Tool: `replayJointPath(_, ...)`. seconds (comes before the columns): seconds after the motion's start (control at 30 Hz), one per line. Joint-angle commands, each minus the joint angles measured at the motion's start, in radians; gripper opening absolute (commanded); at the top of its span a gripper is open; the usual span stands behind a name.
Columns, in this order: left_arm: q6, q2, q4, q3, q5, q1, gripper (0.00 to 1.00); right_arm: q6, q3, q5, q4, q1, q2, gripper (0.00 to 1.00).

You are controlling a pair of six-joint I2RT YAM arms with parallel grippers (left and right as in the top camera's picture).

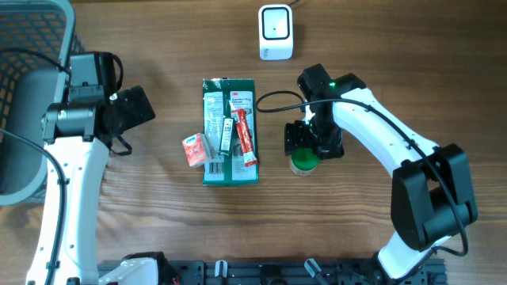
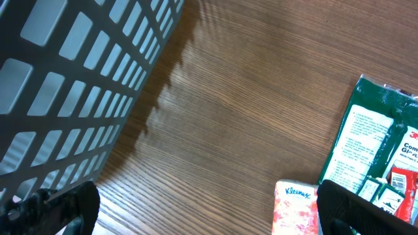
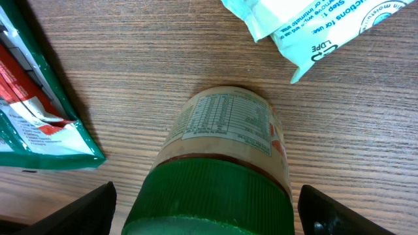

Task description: Scan the item barcode

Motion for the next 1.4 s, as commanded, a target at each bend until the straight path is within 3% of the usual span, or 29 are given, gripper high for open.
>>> replayJointPath(0.0, -0.009, -0.013, 0.003, 0.016, -0.016, 0.005, 1.0, 0.021, 0.015, -0.015, -0.002, 0.015, 0.013, 0.89)
replayJointPath(0.3, -0.008, -0.013, 0.003, 0.016, -0.016, 0.005, 1.0, 0.081, 0.015, 0.072, 0.014, 0.061, 0.013, 0.9)
replayJointPath(1.17, -0.008, -0.013, 0.003, 0.016, -0.016, 0.005, 1.0, 0.153, -0.022, 0.073, 0.076, 0.069, 0.013, 0.92)
replayJointPath(1.37, -0.008, -0.013, 0.003, 0.016, -0.016, 0.005, 1.0, 0.259, -0.084, 0.163, 0.107, 0.103, 0.013, 0.92)
